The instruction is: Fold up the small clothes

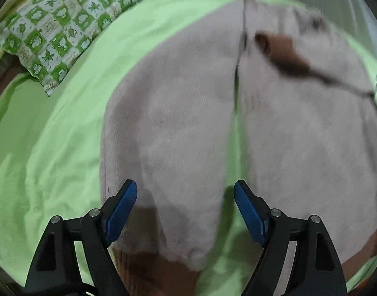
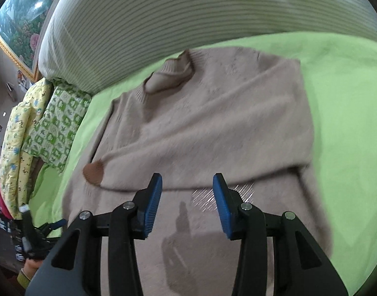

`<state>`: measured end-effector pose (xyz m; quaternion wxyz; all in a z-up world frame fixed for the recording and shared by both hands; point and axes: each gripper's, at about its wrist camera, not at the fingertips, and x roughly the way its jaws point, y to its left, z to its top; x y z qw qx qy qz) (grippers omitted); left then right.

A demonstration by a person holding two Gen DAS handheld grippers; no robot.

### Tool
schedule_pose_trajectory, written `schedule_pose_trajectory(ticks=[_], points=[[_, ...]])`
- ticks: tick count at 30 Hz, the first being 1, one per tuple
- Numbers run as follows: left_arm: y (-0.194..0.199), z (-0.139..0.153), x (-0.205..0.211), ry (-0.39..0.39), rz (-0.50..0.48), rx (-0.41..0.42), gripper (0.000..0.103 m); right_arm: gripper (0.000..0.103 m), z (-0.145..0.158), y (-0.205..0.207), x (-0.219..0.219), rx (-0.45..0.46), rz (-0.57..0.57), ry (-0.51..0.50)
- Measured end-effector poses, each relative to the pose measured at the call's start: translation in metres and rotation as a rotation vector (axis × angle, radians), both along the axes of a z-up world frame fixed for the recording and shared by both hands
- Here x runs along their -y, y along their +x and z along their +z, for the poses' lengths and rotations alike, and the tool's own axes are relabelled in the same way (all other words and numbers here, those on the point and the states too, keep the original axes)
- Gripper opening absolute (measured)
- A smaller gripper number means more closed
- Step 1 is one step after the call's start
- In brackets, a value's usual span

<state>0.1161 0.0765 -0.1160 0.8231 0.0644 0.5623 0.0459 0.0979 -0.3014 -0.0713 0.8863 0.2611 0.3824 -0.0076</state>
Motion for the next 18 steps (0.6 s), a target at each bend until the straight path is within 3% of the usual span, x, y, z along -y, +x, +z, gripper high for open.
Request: schedule_pose_trajectory(ticks=[2, 3, 4, 5, 7, 9, 12, 15, 18], points=[[-0.004, -0.010, -0.002, 0.052, 0.002, -0.035, 0.079, 0.044, 0.001, -0.005, -0.007, 0.004, 0.001, 0.009], [-0.007, -0.012, -0.006, 0.029, 0.008, -0.034, 0.077, 0.044, 0.002, -0.007, -0.011, 0.006, 0.002, 0.007], [-0.009, -0.009, -0.012, -0.003, 0.019, -0.031, 0.063, 0.044, 0.004, -0.008, -0.016, 0.007, 0.002, 0.003], [-0.009, -0.007, -0.017, -0.034, 0.030, -0.031, 0.038, 0.044, 0.005, -0.011, -0.019, 0.011, 0.004, 0.001], [-0.008, 0.000, -0.031, -0.103, 0.073, -0.028, 0.007, 0.044, 0.007, -0.013, -0.025, 0.015, 0.006, -0.001], [-0.007, 0.016, -0.053, -0.277, 0.138, -0.004, 0.006, 0.044, 0.009, -0.016, -0.028, 0.018, 0.007, -0.002], [-0.004, 0.065, -0.066, -0.566, 0.175, 0.111, 0.006, 0.044, 0.009, -0.021, -0.026, 0.022, -0.002, 0.006], [0.011, 0.124, -0.046, -0.699, 0.097, 0.229, 0.006, 0.044, 0.011, -0.025, -0.017, 0.027, -0.028, 0.009], [0.037, 0.178, -0.002, -0.773, -0.019, 0.312, 0.006, 0.044, 0.014, -0.028, -0.004, 0.034, -0.061, 0.017]])
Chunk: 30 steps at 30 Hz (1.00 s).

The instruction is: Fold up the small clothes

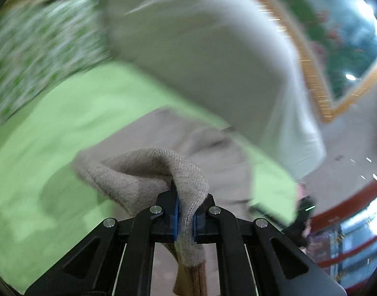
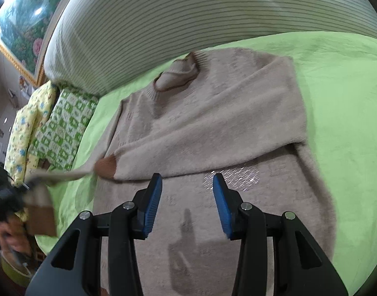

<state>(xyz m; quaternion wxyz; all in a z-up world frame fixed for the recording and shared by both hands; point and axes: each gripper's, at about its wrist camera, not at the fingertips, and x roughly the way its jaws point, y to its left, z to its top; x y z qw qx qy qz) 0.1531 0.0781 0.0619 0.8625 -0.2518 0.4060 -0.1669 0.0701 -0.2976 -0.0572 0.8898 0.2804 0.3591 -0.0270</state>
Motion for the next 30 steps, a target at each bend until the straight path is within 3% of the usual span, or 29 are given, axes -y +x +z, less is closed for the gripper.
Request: schedule_pose_trajectory(ticks=[3, 5, 6, 8, 12, 15, 18, 20, 26, 30], points=[[0.033, 0.039, 0.065, -0.061, -0.106, 0.098, 0.006, 0.044, 0.005, -0.003, 0.015, 0.016, -0.033, 0.006], [0.056, 0.048, 0.111, -0.075, -0.179, 0.114, 0.010, 0.044, 0.008, -0.006, 0.028, 0.023, -0.064, 0.009], [0.065, 0.044, 0.131, -0.073, -0.197, 0.105, 0.012, 0.044, 0.008, -0.006, 0.033, 0.022, -0.077, 0.012], [0.087, 0.021, 0.176, -0.066, -0.259, 0.060, 0.038, 0.044, 0.006, -0.007, 0.045, 0.013, -0.107, 0.015], [0.107, -0.037, 0.208, 0.011, -0.279, -0.055, 0.040, 0.044, 0.000, -0.010, 0.065, -0.003, -0.150, 0.023], [0.100, -0.073, 0.189, 0.050, -0.243, -0.115, 0.040, 0.044, -0.009, -0.011, 0.074, -0.020, -0.159, 0.035], [0.077, -0.091, 0.150, 0.172, -0.183, -0.127, 0.043, 0.044, -0.020, -0.010, 0.078, -0.037, -0.160, 0.055], [0.070, -0.101, 0.119, 0.243, -0.136, -0.140, 0.052, 0.044, -0.027, -0.008, 0.078, -0.050, -0.157, 0.058], [0.063, -0.143, 0.042, 0.530, -0.044, -0.198, 0.053, 0.044, -0.041, 0.000, 0.078, -0.081, -0.144, 0.084], [0.071, -0.161, 0.024, 0.626, -0.034, -0.214, 0.053, 0.044, -0.036, 0.019, 0.077, -0.069, -0.113, 0.050]])
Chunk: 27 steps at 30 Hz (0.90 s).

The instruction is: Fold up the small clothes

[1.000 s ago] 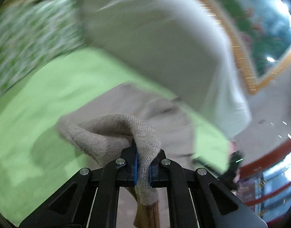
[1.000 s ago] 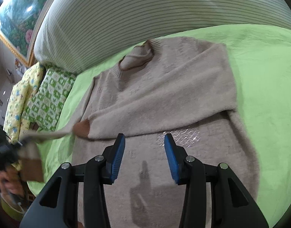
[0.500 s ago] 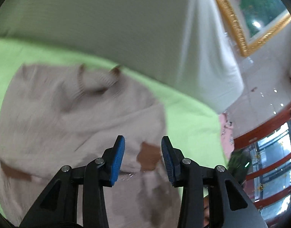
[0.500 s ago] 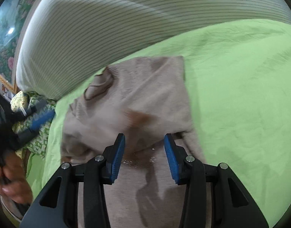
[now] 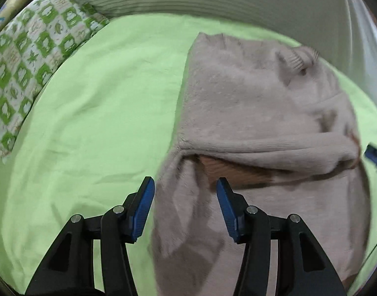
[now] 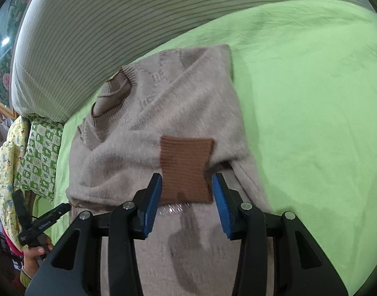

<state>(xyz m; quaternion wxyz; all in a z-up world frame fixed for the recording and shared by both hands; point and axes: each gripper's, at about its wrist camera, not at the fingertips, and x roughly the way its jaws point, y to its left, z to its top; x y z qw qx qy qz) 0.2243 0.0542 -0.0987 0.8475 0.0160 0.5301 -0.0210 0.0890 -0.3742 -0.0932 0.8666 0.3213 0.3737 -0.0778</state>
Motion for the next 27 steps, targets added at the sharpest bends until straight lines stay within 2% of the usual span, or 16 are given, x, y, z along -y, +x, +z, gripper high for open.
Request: schedule_pose_trajectory(ticks=[2, 4, 7, 9, 12, 13, 14, 15, 16, 19, 22, 24, 26, 27], points=[[0.007, -0.007, 0.007, 0.062, -0.023, 0.008, 0.053, 0.046, 0.005, 0.012, -0.001, 0.007, 0.023, -0.043], [0.018, -0.013, 0.019, 0.119, -0.031, 0.027, 0.055, 0.053, 0.010, 0.026, -0.002, 0.008, 0.051, -0.111], [0.027, -0.014, 0.024, 0.156, -0.009, 0.051, 0.055, 0.063, 0.012, 0.045, -0.004, -0.017, 0.109, -0.240], [0.036, -0.013, 0.028, 0.172, 0.036, 0.074, 0.055, 0.066, 0.004, 0.057, -0.007, -0.066, 0.169, -0.304], [0.039, -0.011, 0.025, 0.162, 0.160, 0.106, 0.055, 0.066, -0.014, 0.068, -0.014, -0.125, 0.278, -0.296], [0.042, -0.013, 0.022, 0.142, 0.231, 0.113, 0.055, 0.066, -0.018, 0.069, -0.016, -0.132, 0.300, -0.293], [0.042, -0.010, 0.018, 0.129, 0.280, 0.116, 0.055, 0.051, -0.021, 0.067, -0.019, -0.136, 0.313, -0.295], [0.041, -0.011, 0.014, 0.122, 0.338, 0.122, 0.055, 0.019, -0.023, 0.066, -0.019, -0.141, 0.318, -0.281], [0.037, -0.011, 0.008, 0.112, 0.392, 0.125, 0.054, 0.010, -0.021, 0.064, -0.018, -0.137, 0.314, -0.252], [0.028, -0.004, -0.008, 0.035, 0.535, 0.136, 0.050, 0.010, 0.001, 0.057, -0.017, -0.071, 0.304, -0.228], [0.022, 0.001, -0.015, 0.010, 0.583, 0.161, 0.048, 0.010, 0.049, 0.051, -0.017, 0.057, 0.299, -0.206], [0.016, 0.007, -0.016, 0.013, 0.603, 0.178, 0.047, 0.010, 0.093, 0.041, -0.013, 0.182, 0.293, -0.197], [0.010, 0.015, -0.019, -0.004, 0.630, 0.196, 0.047, 0.010, 0.125, 0.030, -0.010, 0.251, 0.292, -0.234], [0.008, 0.017, -0.021, -0.015, 0.641, 0.203, 0.048, 0.010, 0.130, 0.028, -0.011, 0.252, 0.293, -0.261]])
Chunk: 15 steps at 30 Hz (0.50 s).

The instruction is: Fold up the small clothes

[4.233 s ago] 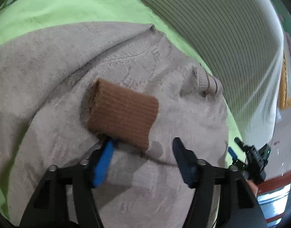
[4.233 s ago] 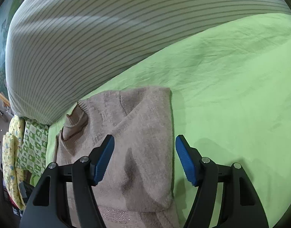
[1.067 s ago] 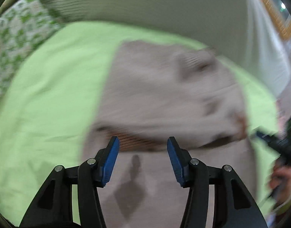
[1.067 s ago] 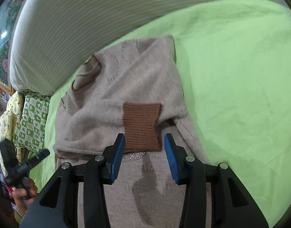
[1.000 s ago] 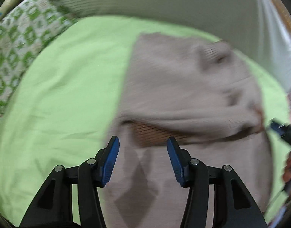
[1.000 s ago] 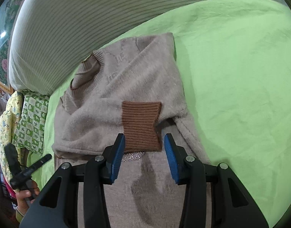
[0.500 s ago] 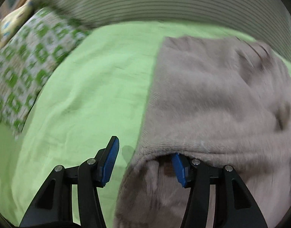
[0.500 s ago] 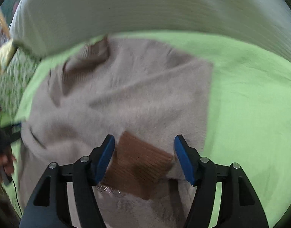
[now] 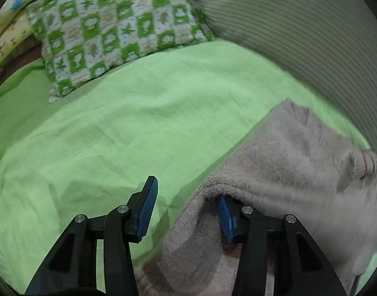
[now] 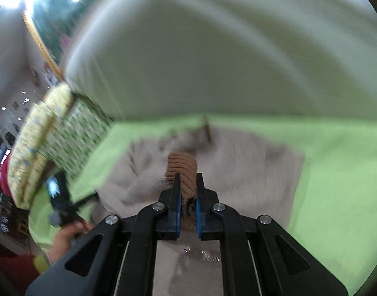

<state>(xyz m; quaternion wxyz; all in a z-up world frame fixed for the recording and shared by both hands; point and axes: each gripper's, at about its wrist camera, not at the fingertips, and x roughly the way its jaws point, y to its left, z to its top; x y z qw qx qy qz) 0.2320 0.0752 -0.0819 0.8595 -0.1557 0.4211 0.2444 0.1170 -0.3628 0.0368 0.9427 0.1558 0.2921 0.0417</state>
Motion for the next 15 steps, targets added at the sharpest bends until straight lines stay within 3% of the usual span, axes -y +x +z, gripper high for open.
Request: schedule_pose_trajectory(ticks=[2, 3, 6, 9, 13, 15], points=[[-0.002, 0.002, 0.000, -0.004, 0.007, 0.012, 0.048, 0.009, -0.005, 0.000, 0.002, -0.030, -0.009, -0.077], [-0.002, 0.002, 0.002, 0.003, 0.006, 0.010, 0.048, 0.009, -0.021, 0.002, 0.007, -0.081, -0.027, -0.109], [-0.005, -0.002, 0.016, 0.059, -0.002, -0.007, 0.049, 0.009, -0.069, 0.012, 0.019, -0.189, -0.047, -0.106], [0.001, -0.013, 0.013, 0.049, -0.027, -0.033, 0.050, 0.009, -0.113, 0.012, 0.032, -0.268, -0.075, -0.045], [-0.010, -0.014, 0.002, -0.027, -0.096, -0.057, 0.049, 0.009, -0.135, 0.000, 0.030, -0.306, -0.080, 0.007], [-0.021, 0.001, -0.009, -0.103, -0.131, -0.018, 0.049, 0.009, -0.134, -0.003, 0.028, -0.304, -0.067, 0.007]])
